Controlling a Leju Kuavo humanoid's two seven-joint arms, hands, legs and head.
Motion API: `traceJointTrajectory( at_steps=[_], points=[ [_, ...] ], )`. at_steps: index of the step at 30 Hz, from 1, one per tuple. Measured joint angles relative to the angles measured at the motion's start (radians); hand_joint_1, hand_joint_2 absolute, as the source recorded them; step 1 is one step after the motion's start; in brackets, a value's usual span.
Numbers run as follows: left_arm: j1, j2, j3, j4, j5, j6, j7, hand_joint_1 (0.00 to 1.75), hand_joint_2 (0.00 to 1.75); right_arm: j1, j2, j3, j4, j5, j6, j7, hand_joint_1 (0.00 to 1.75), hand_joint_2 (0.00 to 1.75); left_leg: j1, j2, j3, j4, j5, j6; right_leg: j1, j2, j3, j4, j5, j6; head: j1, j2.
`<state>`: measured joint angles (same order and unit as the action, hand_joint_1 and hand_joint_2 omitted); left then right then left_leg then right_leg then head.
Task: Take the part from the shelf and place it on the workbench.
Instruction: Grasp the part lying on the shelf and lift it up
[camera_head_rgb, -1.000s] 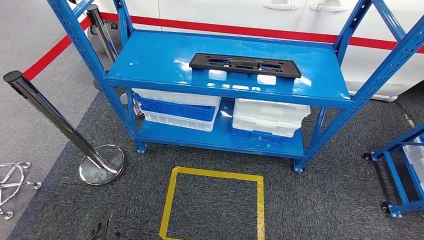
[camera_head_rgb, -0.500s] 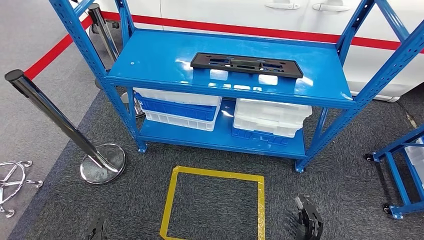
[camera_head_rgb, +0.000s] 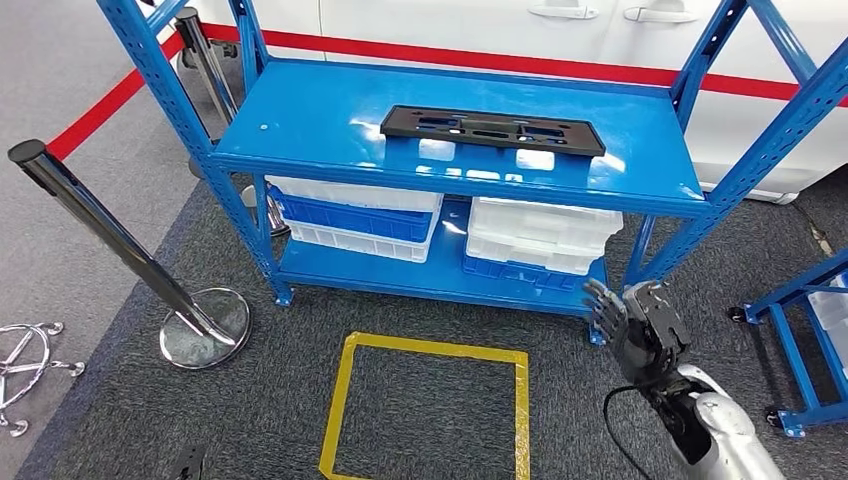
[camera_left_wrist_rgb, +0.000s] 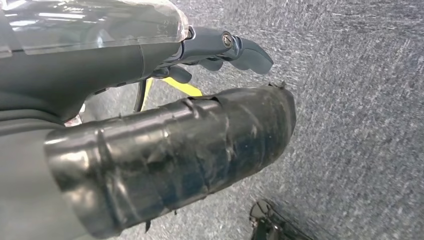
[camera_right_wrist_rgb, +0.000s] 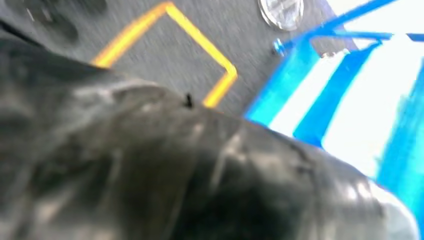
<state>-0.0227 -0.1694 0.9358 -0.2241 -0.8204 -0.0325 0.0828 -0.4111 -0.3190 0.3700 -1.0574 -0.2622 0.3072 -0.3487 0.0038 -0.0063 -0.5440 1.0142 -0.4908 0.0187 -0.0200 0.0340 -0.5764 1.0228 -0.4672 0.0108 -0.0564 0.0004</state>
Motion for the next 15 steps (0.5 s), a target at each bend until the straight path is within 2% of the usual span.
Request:
traceJointTrajectory(
  at_steps=[6,15],
  points=[
    [-0.007,-0.005,0.034,0.009,-0.038,-0.017,0.0,0.0,0.0,-0.059,-0.017,0.003,-0.1,0.173,-0.095,-0.003,0.0,0.0,0.0,-0.001,0.0,0.0,0.0,0.0,0.0,-0.001,0.0,0.0,0.0,0.0,0.0,0.0],
    [-0.017,-0.005,0.066,0.018,-0.08,-0.035,0.002,0.0,0.0,-0.122,-0.047,0.041,-0.166,0.448,-0.267,0.006,0.0,0.0,0.0,0.0,-0.001,0.0,0.0,0.0,0.0,-0.001,0.0,0.0,0.0,0.0,0.0,0.0]
  ],
)
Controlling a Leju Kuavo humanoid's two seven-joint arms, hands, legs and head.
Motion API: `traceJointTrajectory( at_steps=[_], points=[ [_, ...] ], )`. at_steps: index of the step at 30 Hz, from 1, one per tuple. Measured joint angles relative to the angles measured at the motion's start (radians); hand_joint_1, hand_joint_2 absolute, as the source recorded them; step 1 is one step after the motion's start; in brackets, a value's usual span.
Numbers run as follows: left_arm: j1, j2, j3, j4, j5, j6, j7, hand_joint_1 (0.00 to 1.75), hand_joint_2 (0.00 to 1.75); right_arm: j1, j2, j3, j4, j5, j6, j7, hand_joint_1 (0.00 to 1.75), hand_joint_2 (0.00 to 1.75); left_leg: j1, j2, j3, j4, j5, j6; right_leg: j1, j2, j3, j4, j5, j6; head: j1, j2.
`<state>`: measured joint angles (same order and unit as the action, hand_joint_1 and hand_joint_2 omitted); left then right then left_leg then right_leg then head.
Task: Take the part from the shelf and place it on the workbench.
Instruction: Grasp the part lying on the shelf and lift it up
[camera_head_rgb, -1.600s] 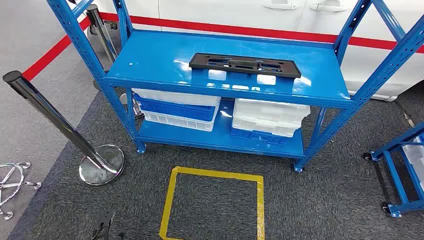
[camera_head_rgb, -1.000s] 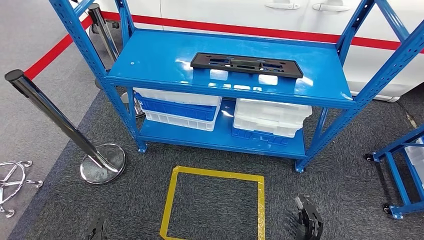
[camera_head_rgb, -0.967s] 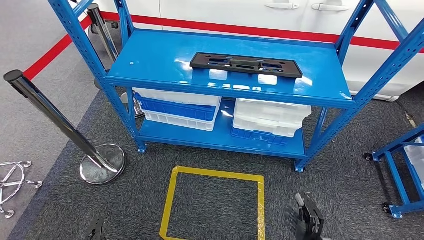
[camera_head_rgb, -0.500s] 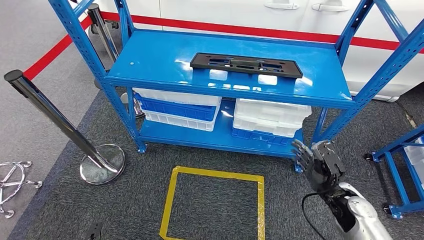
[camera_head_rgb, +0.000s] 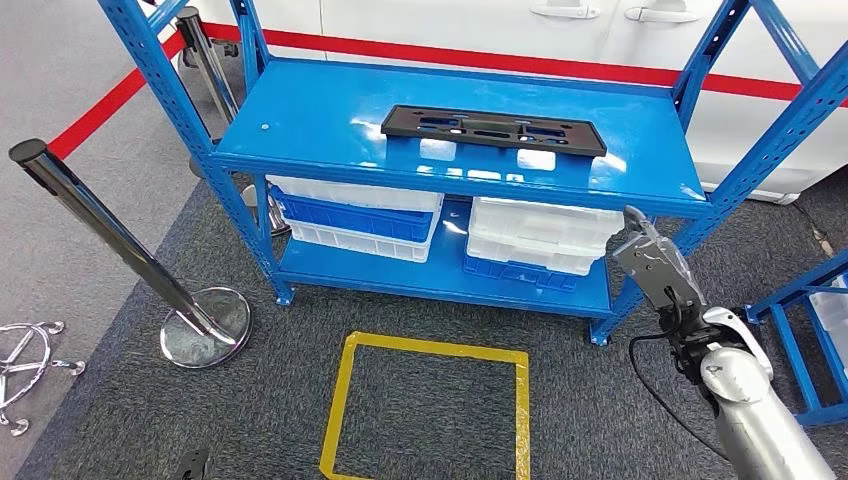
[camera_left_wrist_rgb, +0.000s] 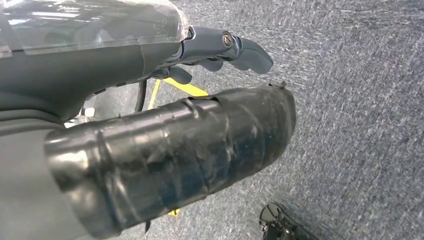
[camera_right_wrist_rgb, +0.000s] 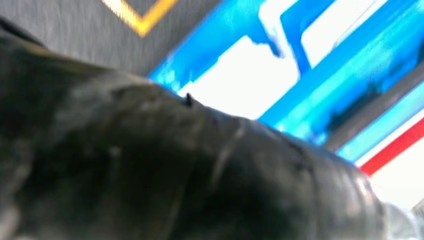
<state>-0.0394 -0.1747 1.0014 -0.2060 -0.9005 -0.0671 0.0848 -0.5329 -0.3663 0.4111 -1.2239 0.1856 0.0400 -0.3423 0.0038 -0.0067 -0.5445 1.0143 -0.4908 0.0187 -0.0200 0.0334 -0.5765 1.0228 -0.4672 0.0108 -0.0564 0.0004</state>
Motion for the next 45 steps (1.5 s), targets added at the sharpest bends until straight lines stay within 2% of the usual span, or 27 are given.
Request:
traceJointTrajectory(
  at_steps=[9,13,23,27,35,39,45],
  points=[
    [-0.004,0.0,0.011,0.007,-0.037,-0.01,0.005,0.0,0.0,-0.055,-0.02,0.087,-0.014,0.273,-0.157,0.036,0.0,0.0,0.0,0.0,0.0,0.0,0.0,0.0,0.0,0.0,0.0,0.0,0.0,0.0,0.0,0.0],
    [-0.005,-0.001,0.011,0.009,-0.053,-0.02,0.009,0.0,0.0,-0.084,-0.02,0.125,-0.005,0.375,-0.221,0.056,0.0,1.75,0.0,0.0,-0.001,0.0,0.0,0.0,0.0,0.0,-0.001,0.0,0.0,0.0,0.0,0.0],
    [-0.021,0.006,0.023,0.016,-0.104,-0.078,0.019,0.0,0.0,-0.183,-0.015,0.262,0.066,0.631,-0.418,0.082,0.0,1.75,0.0,-0.001,-0.001,0.0,0.0,0.0,0.0,-0.001,0.0,0.001,0.0,0.0,0.0,0.0],
    [-0.018,0.017,0.032,0.018,-0.109,-0.103,0.016,0.0,0.0,-0.213,0.013,0.315,0.098,0.702,-0.485,0.081,0.0,0.0,0.0,-0.002,-0.001,0.0,0.0,0.0,0.0,-0.002,-0.001,0.001,0.0,0.0,0.0,0.0],
    [0.028,0.041,0.033,0.053,-0.127,-0.134,-0.06,0.0,0.0,-0.218,0.081,0.369,0.133,0.792,-0.573,0.118,0.0,0.0,0.001,-0.003,-0.002,0.0,0.0,0.0,0.001,-0.003,-0.002,0.001,0.0,0.0,0.0,0.0],
    [0.035,0.05,0.033,0.07,-0.131,-0.138,-0.071,0.0,0.0,-0.219,0.109,0.387,0.135,0.82,-0.592,0.137,0.0,0.0,0.001,-0.005,-0.003,0.0,0.001,0.0,0.001,-0.005,-0.002,0.002,0.0,0.0,0.0,0.0],
    [0.035,0.057,0.031,0.091,-0.164,-0.138,-0.092,0.0,0.0,-0.225,0.104,0.396,0.143,0.781,-0.601,0.124,0.0,0.0,0.0,-0.005,-0.003,0.001,0.001,0.0,0.0,-0.005,-0.002,0.001,0.0,0.0,0.0,0.0]
  ],
)
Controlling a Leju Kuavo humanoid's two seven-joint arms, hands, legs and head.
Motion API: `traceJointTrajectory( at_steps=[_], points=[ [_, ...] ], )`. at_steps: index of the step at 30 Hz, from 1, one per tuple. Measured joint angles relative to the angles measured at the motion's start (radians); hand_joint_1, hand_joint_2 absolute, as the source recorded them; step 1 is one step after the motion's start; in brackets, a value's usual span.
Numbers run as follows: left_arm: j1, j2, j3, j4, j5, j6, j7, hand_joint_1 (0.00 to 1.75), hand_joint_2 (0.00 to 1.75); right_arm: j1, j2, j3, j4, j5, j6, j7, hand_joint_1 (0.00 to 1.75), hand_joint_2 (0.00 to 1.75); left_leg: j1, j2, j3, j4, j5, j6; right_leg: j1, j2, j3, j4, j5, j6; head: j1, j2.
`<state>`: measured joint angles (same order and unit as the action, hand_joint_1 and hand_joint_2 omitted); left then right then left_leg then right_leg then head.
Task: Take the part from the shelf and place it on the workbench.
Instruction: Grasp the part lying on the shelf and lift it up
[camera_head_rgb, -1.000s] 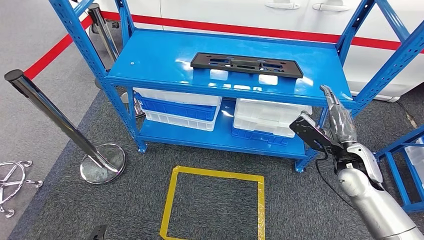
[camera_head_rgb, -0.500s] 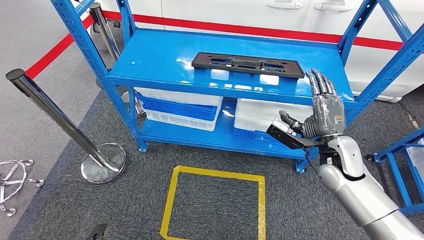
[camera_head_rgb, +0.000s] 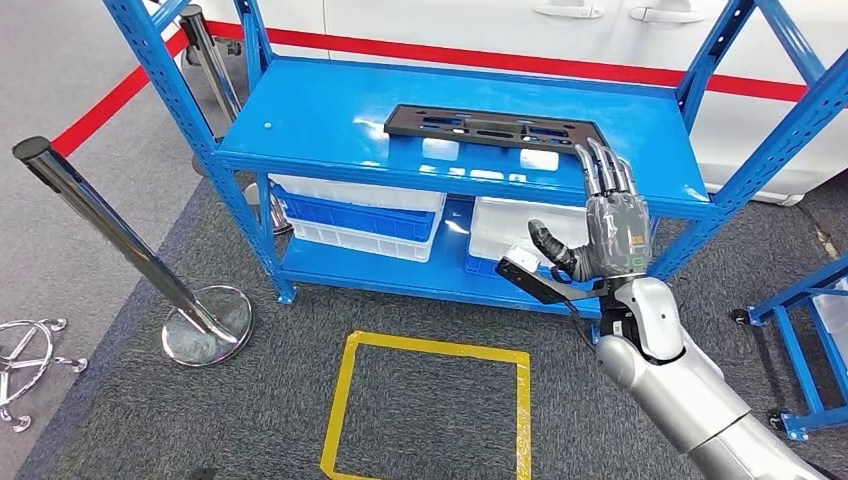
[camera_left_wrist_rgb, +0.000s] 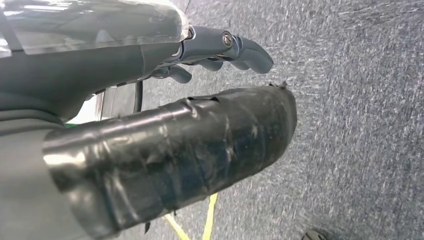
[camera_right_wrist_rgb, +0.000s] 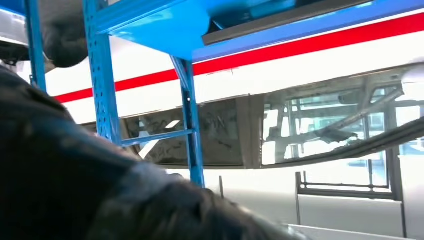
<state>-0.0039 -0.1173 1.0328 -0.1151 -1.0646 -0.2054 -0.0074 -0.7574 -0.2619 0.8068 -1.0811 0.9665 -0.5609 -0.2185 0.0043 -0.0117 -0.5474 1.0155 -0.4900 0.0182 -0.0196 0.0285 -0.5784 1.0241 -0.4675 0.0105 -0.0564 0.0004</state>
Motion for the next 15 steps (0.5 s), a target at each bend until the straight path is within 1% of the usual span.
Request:
traceJointTrajectory(
  at_steps=[5,9,12,15],
  points=[
    [-0.001,0.0,-0.003,0.01,-0.015,0.003,-0.011,0.0,0.0,-0.002,-0.03,0.0,-0.002,-0.025,0.001,-0.015,0.0,0.0,0.0,0.001,0.0,0.001,0.0,0.0,0.0,0.001,0.0,0.0,0.0,0.0,0.0,0.0],
    [-0.003,0.0,-0.009,0.012,-0.029,0.011,-0.021,0.0,0.0,-0.002,-0.056,-0.003,0.0,-0.037,-0.001,-0.037,0.0,1.75,0.0,0.001,0.0,0.001,0.0,0.0,0.0,0.001,0.0,0.0,0.0,0.0,0.0,0.0],
    [-0.003,0.0,-0.01,0.013,-0.034,0.009,-0.029,0.0,0.0,-0.008,-0.068,-0.006,0.007,-0.055,-0.002,-0.063,0.0,1.75,0.0,0.001,0.0,0.001,0.0,0.0,0.0,0.001,0.0,0.0,0.0,0.0,0.0,0.0],
    [-0.007,0.0,-0.01,0.014,-0.034,0.006,-0.031,0.0,0.0,-0.016,-0.069,-0.006,0.015,-0.059,0.005,-0.068,0.0,1.75,0.0,0.001,0.0,0.001,0.0,0.0,0.0,0.002,0.0,0.0,0.0,0.0,0.0,0.0]
  ],
)
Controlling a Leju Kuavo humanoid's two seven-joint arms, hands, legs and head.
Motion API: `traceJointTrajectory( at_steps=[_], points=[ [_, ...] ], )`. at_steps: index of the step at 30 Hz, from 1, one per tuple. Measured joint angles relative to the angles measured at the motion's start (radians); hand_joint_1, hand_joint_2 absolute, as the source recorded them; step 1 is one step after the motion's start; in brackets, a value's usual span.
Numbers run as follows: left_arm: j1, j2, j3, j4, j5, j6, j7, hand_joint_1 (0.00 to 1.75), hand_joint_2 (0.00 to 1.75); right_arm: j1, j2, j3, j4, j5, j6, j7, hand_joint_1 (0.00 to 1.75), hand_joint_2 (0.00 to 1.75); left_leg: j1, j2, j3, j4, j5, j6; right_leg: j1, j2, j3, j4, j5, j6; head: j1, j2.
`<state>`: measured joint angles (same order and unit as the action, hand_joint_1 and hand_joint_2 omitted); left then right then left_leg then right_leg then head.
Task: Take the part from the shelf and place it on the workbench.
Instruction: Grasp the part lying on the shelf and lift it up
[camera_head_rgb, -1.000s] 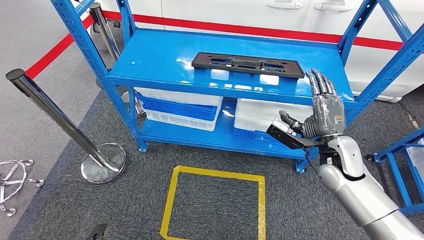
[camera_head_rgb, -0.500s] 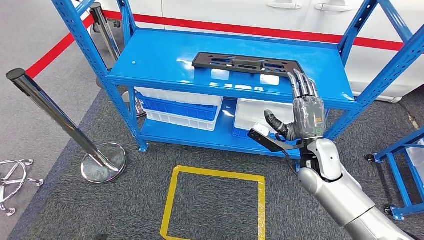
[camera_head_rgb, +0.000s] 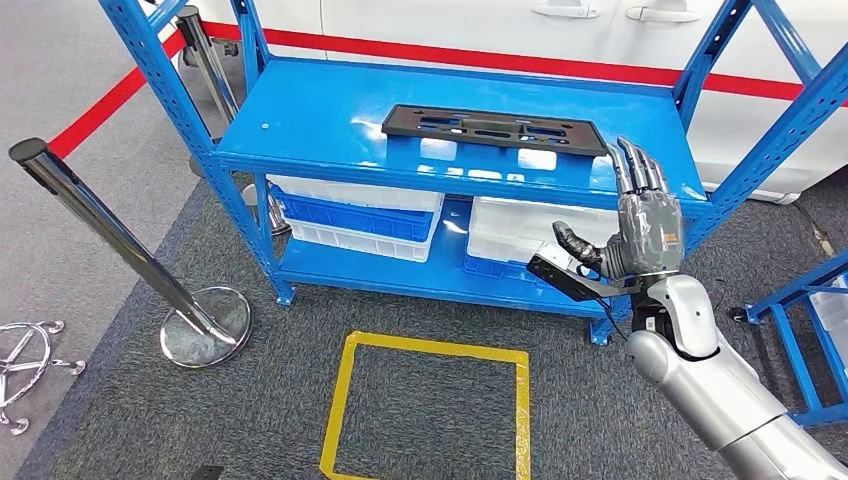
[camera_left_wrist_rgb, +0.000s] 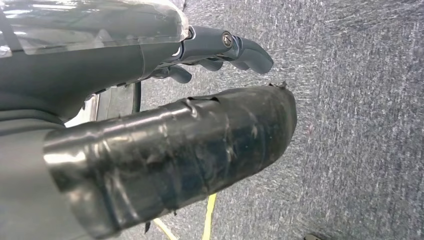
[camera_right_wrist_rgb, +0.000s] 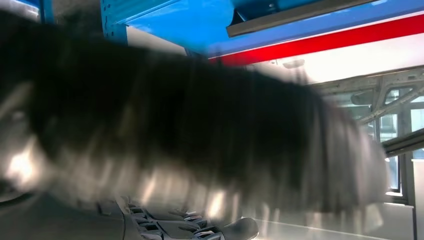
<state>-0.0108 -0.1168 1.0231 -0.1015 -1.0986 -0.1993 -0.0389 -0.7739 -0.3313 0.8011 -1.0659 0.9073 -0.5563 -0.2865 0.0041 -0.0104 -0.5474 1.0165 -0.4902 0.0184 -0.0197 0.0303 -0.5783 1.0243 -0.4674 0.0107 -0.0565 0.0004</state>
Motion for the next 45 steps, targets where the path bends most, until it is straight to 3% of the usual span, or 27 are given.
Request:
traceJointTrajectory(
  at_steps=[7,14,20,28,39,40,41,43,44,45],
  points=[
    [-0.001,0.003,0.0,0.003,0.011,-0.005,-0.001,0.0,0.0,-0.01,0.008,0.0,0.005,0.0,0.004,-0.008,0.0,1.75,0.0,0.0,-0.001,0.0,0.0,0.0,0.0,-0.001,0.0,0.001,0.0,0.0,0.0,0.0],
    [0.004,0.036,0.002,0.017,0.041,-0.01,-0.001,0.0,0.0,-0.017,0.11,0.009,0.028,0.029,0.01,0.026,0.0,1.75,0.001,0.001,0.0,0.0,0.0,0.0,0.001,0.001,-0.001,0.001,0.0,0.0,0.0,0.0],
    [0.011,0.043,0.003,0.021,0.053,0.003,0.018,0.0,0.0,-0.017,0.152,0.031,0.032,0.031,0.004,0.028,0.0,1.75,0.001,-0.001,-0.001,0.0,0.0,0.0,0.001,-0.001,-0.001,0.001,0.0,0.0,0.0,0.0],
    [0.011,0.048,0.003,0.021,0.048,-0.01,0.027,0.0,0.0,-0.021,0.169,0.047,0.037,0.017,0.016,0.026,0.0,1.75,-0.003,-0.001,-0.003,0.005,0.0,0.0,-0.002,-0.001,-0.001,0.0,0.001,0.001,0.0,0.0],
    [0.008,0.046,0.001,0.021,0.008,-0.007,0.017,0.0,0.0,-0.023,0.13,0.031,0.036,-0.034,0.017,-0.012,0.0,1.75,-0.005,-0.001,-0.01,0.015,-0.001,0.004,-0.003,-0.001,-0.001,-0.003,0.006,0.009,0.0,0.0],
    [0.006,0.043,0.0,0.021,0.003,-0.004,0.015,0.0,0.0,-0.024,0.116,0.024,0.035,-0.04,0.017,-0.018,0.0,1.75,-0.002,0.001,-0.009,0.01,0.003,0.012,-0.002,-0.004,-0.006,0.007,-0.003,0.012,0.001,0.0],
    [0.005,0.039,-0.002,0.021,-0.001,-0.001,0.014,0.0,0.0,-0.024,0.099,0.017,0.035,-0.046,0.018,-0.025,0.0,1.75,0.0,0.005,-0.008,0.005,0.007,0.019,-0.002,-0.008,-0.032,0.06,-0.03,0.015,0.002,0.0],
    [0.002,0.032,-0.006,0.021,-0.004,0.004,0.011,0.0,0.0,-0.023,0.075,0.008,0.034,-0.051,0.019,-0.031,0.0,1.75,0.004,0.015,-0.005,-0.006,0.015,0.033,-0.001,-0.017,-0.1,0.197,-0.096,0.018,0.004,0.0],
    [0.002,0.031,-0.008,0.021,-0.005,0.004,0.01,0.0,0.0,-0.021,0.072,0.007,0.034,-0.051,0.019,-0.031,0.0,1.75,0.003,0.019,-0.006,-0.005,0.014,0.034,-0.001,-0.018,-0.137,0.266,-0.119,0.018,0.004,0.0],
    [0.001,0.031,-0.008,0.021,-0.006,0.004,0.009,0.0,0.0,-0.02,0.07,0.007,0.034,-0.051,0.019,-0.032,0.0,1.75,0.003,0.02,-0.006,-0.004,0.013,0.034,-0.001,-0.019,-0.15,0.286,-0.115,0.018,0.004,0.0]
  ],
)
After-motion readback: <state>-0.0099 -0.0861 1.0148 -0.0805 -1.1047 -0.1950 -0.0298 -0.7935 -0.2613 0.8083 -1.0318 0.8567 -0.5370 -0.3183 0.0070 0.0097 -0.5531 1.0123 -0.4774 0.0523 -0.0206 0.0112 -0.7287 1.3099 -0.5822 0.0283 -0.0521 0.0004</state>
